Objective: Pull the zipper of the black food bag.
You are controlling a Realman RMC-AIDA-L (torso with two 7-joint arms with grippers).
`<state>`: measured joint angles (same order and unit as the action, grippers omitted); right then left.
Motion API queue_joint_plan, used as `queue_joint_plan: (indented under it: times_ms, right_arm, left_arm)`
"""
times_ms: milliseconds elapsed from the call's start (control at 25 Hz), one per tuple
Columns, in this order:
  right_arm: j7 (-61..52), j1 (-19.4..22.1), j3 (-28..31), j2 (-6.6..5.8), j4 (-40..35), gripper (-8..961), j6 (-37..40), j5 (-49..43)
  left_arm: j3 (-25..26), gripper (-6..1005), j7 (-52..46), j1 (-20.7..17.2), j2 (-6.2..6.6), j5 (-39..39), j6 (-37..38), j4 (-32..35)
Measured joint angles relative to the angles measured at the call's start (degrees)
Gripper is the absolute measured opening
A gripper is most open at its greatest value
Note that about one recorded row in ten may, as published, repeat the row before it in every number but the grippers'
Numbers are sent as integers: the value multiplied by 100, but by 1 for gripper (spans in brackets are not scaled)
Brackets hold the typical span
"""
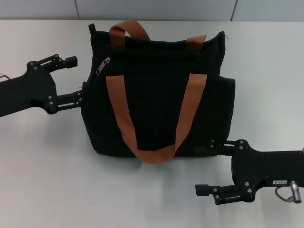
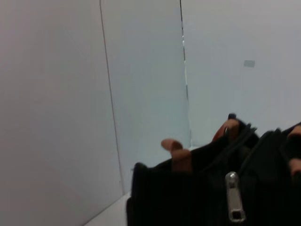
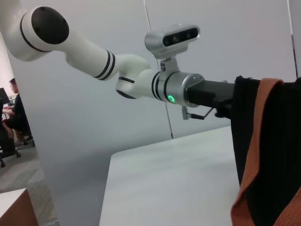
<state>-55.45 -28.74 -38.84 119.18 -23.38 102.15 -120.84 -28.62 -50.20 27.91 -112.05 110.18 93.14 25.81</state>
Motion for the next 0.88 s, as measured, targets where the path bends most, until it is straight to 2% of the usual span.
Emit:
queue_joint_plan:
  times_ms: [160,200,320,360,480,600,880]
  right_arm:
    - [-1,0,-1,0,0,812,-3,0]
    - [-1,0,-1,0,0,812,-3,0]
    - [-3,0,-1,0,0,812,1,0]
    - [-12,0,-1,-1,0,812,3,0]
    - [-23,0,6,-6,0,812,8,2]
    - [-30,0,8,-7,0,812,11,3]
    - [-38,0,15,-3,0,811,6,29]
  left_arm:
    - [-3,821,209,73,-97,22,-303,2]
    - [-7,821,336,131,-155,40,-517,3]
    - [10,820,426,152,-180,33,-591,3]
    - [133,820,678,163,-233,-65,-627,4]
    - [262,820,952,139,-282,-335,-624,-10]
    - [264,820,1126,92,-299,-604,-537,-49]
    - [72,819,1522,75,-356,-610,-482,-59]
